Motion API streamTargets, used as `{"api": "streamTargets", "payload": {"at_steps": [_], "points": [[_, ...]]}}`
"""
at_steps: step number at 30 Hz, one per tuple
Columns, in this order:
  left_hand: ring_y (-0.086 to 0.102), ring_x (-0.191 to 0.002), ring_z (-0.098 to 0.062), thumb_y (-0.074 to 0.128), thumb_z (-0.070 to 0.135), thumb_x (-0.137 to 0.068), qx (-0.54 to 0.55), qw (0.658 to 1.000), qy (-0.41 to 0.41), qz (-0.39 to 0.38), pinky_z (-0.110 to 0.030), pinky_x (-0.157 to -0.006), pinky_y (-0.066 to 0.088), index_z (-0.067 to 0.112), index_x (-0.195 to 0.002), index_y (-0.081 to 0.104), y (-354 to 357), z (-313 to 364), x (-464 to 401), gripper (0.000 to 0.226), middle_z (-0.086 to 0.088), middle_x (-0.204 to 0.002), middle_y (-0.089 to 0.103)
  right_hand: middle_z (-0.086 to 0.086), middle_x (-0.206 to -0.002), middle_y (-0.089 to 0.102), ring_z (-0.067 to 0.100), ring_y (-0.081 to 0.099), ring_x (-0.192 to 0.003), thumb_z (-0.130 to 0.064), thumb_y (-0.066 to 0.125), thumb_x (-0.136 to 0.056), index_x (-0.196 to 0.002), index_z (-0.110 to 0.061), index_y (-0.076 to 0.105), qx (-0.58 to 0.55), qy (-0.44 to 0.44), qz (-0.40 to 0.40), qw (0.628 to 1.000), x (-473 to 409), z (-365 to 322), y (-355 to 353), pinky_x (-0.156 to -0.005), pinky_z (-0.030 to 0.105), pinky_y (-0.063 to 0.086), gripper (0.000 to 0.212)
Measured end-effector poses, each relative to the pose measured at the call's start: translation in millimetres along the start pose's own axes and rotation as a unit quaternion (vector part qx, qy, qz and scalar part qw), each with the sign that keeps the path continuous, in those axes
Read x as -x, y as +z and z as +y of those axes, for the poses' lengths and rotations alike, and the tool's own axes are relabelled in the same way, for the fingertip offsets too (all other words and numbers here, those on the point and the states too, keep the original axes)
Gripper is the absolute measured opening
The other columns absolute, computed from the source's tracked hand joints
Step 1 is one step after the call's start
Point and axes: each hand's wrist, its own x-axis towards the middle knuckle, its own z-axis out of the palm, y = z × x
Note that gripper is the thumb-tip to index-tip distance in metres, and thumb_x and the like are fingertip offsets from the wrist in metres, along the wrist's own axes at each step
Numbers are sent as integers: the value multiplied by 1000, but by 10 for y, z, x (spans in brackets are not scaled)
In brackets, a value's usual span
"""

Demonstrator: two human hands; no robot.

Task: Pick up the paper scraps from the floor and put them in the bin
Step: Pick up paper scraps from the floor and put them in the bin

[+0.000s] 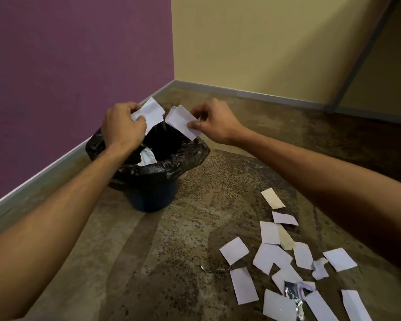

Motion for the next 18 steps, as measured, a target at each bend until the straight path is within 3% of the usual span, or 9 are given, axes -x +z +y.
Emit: {"api": "streamTargets", "payload": {"at_steps": [3, 6, 8, 11, 18], "points": [[67, -84, -30, 54, 14, -79, -19, 999, -15, -21, -44, -78, 56, 16, -100, 72, -29, -103, 38, 28, -7, -92, 74, -7, -81, 67, 8, 60, -72, -24, 70, -85, -98, -14, 75, 27, -4, -4, 1000, -147, -61, 144, -63, 24, 42, 17], [66, -85, -33, 52, 12, -76, -46, 998, -24, -44, -46, -79, 55, 16, -103, 71, -24, -218, 53, 33, -9, -91, 73, -2, -94, 72, 12, 64, -83, -27, 70, -85, -105, -16, 73, 46, -1, -17, 999, -273, -110, 289, -73, 31, 52, 23], [63, -101, -34, 57, 15, -80, -64, 996, -26, -60, -48, -92, 49, 17, -118, 66, 11, -296, 47, 39, -9, -108, 71, -1, -110, 71, 13, 64, -94, -34, 70, -86, -118, -17, 66, 52, 0, -39, 998, -309, -137, 345, -85, 34, 54, 37], [53, -120, -31, 63, 26, -85, -75, 994, -12, -76, -51, -106, 33, 16, -132, 54, 65, -334, 51, 49, -8, -128, 61, -2, -125, 65, 14, 62, -104, -43, 70, -84, -136, -20, 51, 60, -1, -49, 997, -295, -120, 358, -92, 35, 50, 60], [50, -120, -23, 60, 32, -86, -70, 989, 121, -53, -42, -103, 33, 16, -130, 54, 218, -134, 272, 47, -4, -127, 59, -9, -110, 65, 10, 61, -93, -37, 69, -83, -132, -21, 53, 53, 6, -16, 998, -94, 39, 206, -85, 33, 52, 54]]}}
